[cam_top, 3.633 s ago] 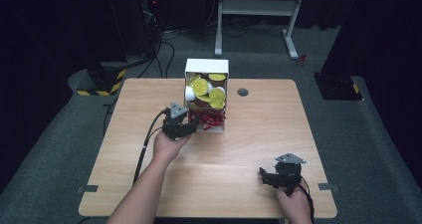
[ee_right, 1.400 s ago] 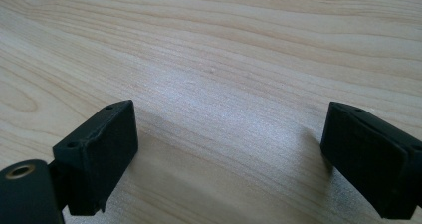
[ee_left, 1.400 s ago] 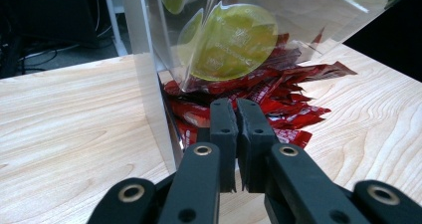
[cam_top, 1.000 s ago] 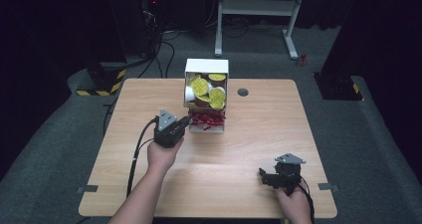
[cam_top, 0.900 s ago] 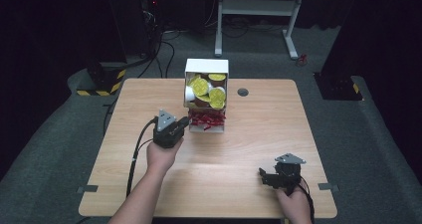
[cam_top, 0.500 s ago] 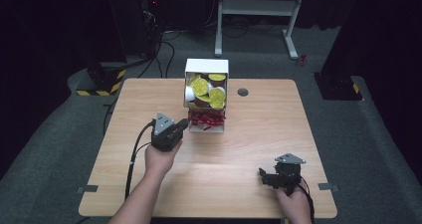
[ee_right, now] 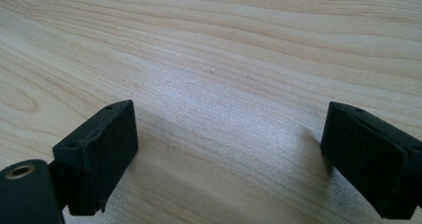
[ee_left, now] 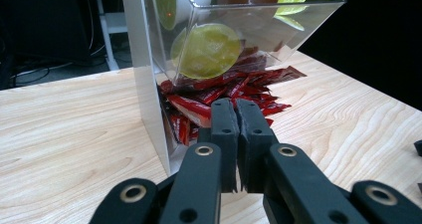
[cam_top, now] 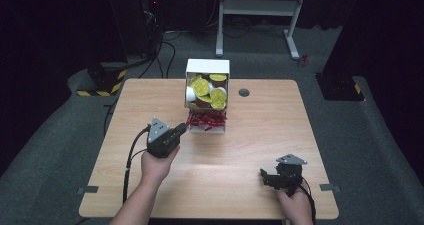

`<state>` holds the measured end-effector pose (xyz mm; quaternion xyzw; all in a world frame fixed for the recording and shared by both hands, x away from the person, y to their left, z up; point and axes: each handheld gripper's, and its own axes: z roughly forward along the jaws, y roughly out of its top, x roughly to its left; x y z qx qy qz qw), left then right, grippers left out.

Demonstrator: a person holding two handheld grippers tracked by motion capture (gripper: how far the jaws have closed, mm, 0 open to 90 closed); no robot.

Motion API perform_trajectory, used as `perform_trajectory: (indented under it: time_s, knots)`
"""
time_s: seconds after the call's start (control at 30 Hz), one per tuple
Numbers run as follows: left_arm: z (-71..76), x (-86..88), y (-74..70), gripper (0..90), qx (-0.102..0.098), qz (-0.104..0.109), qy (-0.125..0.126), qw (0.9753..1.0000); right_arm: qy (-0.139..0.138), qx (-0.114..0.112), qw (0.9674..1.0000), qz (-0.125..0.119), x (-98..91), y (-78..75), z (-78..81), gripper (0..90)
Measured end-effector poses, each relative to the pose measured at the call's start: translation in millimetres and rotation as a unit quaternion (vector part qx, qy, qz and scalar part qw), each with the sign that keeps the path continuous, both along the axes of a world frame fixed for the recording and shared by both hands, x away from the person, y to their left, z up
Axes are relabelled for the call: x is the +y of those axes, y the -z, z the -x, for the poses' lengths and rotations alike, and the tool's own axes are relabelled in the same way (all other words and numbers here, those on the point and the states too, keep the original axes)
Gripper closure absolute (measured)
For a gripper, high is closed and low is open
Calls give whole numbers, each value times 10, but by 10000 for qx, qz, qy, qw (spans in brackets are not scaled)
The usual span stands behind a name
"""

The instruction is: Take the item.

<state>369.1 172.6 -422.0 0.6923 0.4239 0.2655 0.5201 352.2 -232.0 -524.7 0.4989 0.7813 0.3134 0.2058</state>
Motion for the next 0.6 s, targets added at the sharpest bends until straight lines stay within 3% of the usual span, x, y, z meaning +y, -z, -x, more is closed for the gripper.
perform_trajectory:
  time_s: [0.6]
  knots:
    - [313, 187, -46, 878, -226, 216, 99, 9995, 11, 8, 10000, -8, 2, 0, 2, 78]
